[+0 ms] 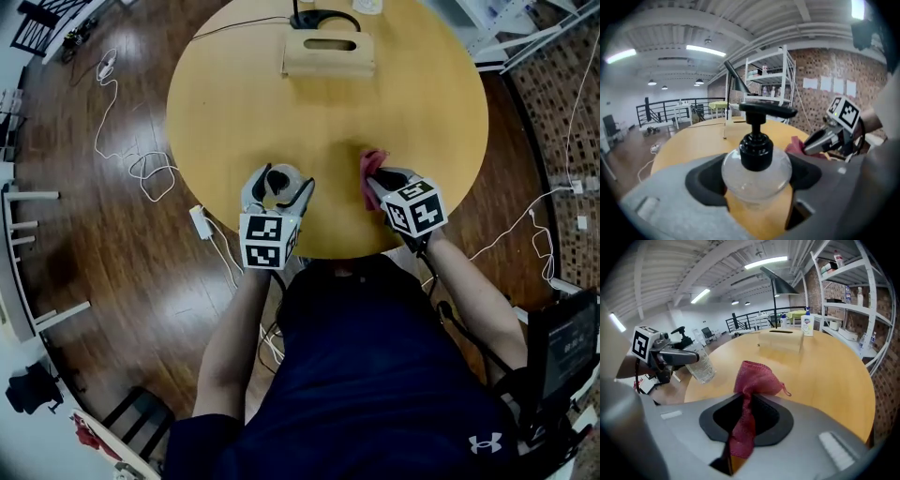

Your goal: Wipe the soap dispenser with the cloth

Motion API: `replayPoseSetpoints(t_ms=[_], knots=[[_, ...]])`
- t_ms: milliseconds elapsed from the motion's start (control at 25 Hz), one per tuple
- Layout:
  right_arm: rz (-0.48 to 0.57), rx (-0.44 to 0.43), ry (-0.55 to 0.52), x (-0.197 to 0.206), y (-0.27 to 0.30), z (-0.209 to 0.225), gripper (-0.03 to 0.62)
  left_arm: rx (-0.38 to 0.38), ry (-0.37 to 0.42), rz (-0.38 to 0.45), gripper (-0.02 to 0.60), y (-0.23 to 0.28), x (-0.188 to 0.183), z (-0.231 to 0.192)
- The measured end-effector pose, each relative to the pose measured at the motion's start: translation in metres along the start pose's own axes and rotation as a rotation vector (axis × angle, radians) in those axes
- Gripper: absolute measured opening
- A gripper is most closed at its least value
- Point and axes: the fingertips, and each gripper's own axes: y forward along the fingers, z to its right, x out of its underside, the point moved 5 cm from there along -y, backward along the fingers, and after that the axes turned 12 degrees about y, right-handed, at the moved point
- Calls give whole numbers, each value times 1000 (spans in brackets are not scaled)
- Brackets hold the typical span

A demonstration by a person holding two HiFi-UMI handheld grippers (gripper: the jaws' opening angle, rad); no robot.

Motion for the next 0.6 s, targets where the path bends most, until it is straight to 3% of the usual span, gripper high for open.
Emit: replayPoseSetpoints(t_ms=[120,240,480,600], knots=[[-52,78,-105,-1,20,7,60,-57,100,-80,367,25,23,-6],[-51,128,-143,1,36,11,61,-75,138,-120,367,42,40,-2],[-80,159,-76,26,64,24,77,-55,115,-97,368,50,50,0],[-80,133,38,33,67,29,189,-1,126,-115,390,49,53,0]])
